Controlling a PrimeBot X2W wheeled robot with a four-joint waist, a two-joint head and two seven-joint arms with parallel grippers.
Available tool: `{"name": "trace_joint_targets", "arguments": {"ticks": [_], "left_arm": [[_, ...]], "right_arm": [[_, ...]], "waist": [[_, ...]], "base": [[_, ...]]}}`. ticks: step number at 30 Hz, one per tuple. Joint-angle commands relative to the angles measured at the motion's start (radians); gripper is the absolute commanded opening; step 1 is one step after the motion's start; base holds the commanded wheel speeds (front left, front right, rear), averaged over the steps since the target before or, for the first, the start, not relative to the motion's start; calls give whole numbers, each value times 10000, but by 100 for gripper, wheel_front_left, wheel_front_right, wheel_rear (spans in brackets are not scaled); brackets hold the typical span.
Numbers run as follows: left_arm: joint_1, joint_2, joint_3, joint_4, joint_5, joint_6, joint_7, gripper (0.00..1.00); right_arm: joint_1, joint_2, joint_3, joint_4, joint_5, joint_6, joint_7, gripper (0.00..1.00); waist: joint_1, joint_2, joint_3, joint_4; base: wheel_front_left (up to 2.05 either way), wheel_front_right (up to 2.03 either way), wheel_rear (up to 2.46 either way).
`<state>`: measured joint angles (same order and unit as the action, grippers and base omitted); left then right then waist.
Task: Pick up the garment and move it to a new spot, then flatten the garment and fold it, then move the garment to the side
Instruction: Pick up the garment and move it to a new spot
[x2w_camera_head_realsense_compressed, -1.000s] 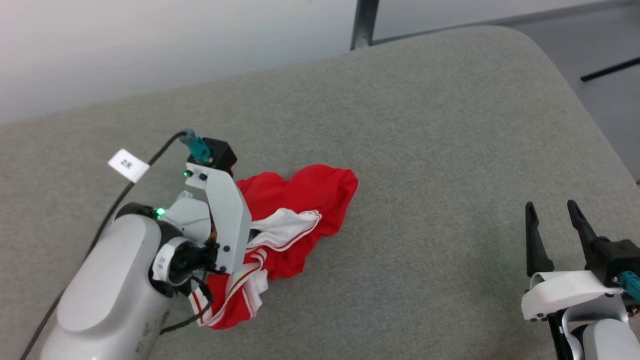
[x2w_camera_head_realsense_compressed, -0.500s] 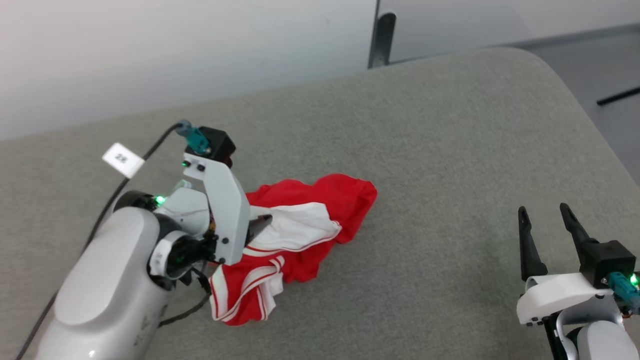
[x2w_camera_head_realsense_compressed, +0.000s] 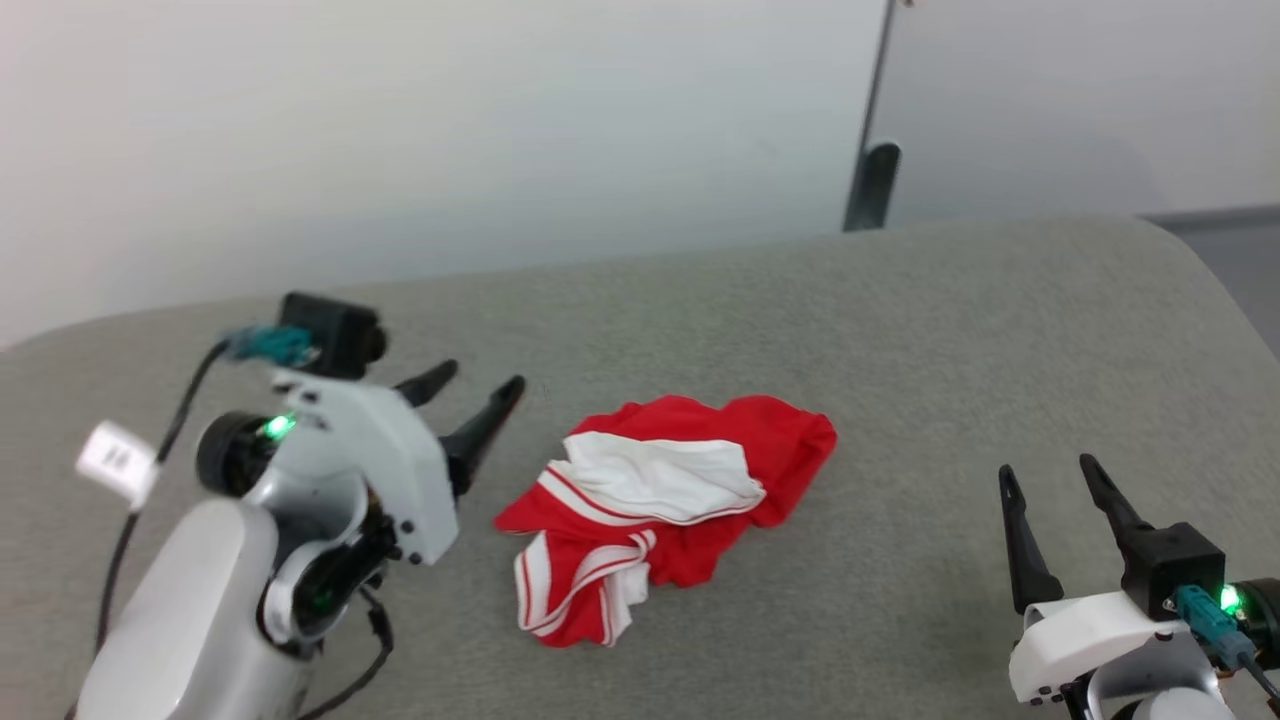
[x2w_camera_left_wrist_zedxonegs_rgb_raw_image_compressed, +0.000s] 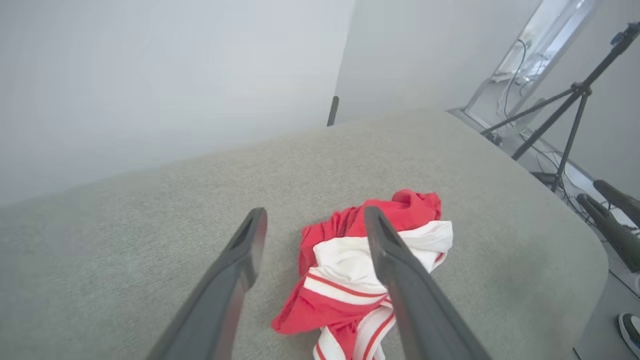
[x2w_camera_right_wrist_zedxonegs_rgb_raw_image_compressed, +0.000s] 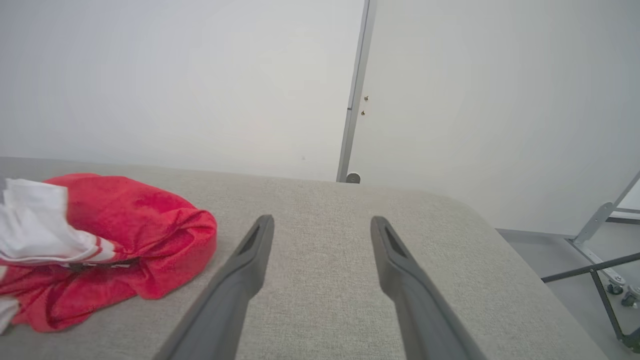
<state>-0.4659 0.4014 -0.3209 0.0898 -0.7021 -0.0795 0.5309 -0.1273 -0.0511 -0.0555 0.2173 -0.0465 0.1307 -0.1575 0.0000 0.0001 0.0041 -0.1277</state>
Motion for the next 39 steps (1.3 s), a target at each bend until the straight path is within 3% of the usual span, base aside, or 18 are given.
{"name": "trace_joint_targets", "arguments": {"ticks": [1,9,20,29,39], "left_arm": [[370,-33,153,20,97,-28,-537,100],[1789,-70,577,181,518,-154,-3249,100],[3377,-165,1276,1026,831,90,-6034,100],[4052,63,1689,1623,1292,389,-7383,100],[4011,146,1813,1780,1282,429,-7638,100]], "right_arm": [[253,17,65,-6,86,1,33,100],[611,17,69,125,120,1,-24,100],[1014,15,-50,230,111,1,61,100],[1162,17,-117,148,188,1,80,100],[1189,17,-10,73,202,1,131,100]], "waist": [[0,-1,-535,590],[0,-1,-961,1265],[0,-1,-1372,1978],[0,-1,-1503,2252],[0,-1,-1475,2294]], "base": [[0,0,0],[0,0,0],[0,0,0],[0,0,0],[0,0,0]]}}
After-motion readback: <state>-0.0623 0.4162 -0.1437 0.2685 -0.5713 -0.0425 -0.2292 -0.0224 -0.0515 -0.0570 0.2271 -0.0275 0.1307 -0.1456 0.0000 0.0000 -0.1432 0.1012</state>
